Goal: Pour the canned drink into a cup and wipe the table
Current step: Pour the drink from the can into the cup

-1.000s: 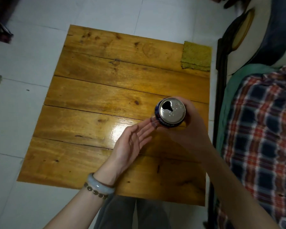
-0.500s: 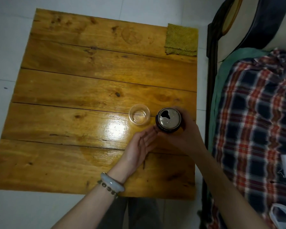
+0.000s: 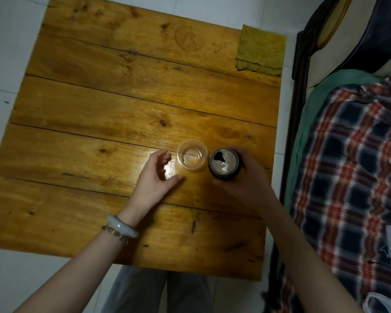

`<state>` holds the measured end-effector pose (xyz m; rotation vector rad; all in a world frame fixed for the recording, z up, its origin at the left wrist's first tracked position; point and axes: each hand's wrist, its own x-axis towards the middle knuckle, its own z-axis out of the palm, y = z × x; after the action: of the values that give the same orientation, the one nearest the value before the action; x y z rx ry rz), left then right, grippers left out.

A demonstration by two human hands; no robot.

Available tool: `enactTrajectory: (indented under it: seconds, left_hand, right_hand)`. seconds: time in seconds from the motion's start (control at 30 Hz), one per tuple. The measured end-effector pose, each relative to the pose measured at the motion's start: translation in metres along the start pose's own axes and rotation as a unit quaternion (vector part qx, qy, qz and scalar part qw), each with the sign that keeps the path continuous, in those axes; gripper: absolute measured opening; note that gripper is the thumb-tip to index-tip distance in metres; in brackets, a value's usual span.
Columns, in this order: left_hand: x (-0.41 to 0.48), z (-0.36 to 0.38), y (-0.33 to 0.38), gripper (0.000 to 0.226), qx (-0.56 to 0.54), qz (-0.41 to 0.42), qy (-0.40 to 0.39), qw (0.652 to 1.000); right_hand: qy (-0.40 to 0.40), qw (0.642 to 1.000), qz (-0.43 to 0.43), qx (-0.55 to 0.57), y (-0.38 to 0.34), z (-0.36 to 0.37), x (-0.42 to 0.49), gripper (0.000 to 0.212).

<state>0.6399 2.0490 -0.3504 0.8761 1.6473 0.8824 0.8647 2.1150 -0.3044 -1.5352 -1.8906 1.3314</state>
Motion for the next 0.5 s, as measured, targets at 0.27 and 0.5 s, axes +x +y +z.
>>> enactTrajectory:
  seconds: [0.27, 0.5]
  left_hand:
    - [0.033, 0.011, -0.001, 0.097, 0.096, 0.080, -0.072, 0.990]
    - [0.038, 0.017, -0.002, 0.077, 0.112, 0.101, -0.033, 0.988]
  right_hand:
    - [-0.028, 0.998, 0.003, -0.054, 0.006, 0.004, 0.013, 0.074]
    - [-0.044, 0.993, -0.020, -0.104, 0.004, 0.000, 0.018, 0.072]
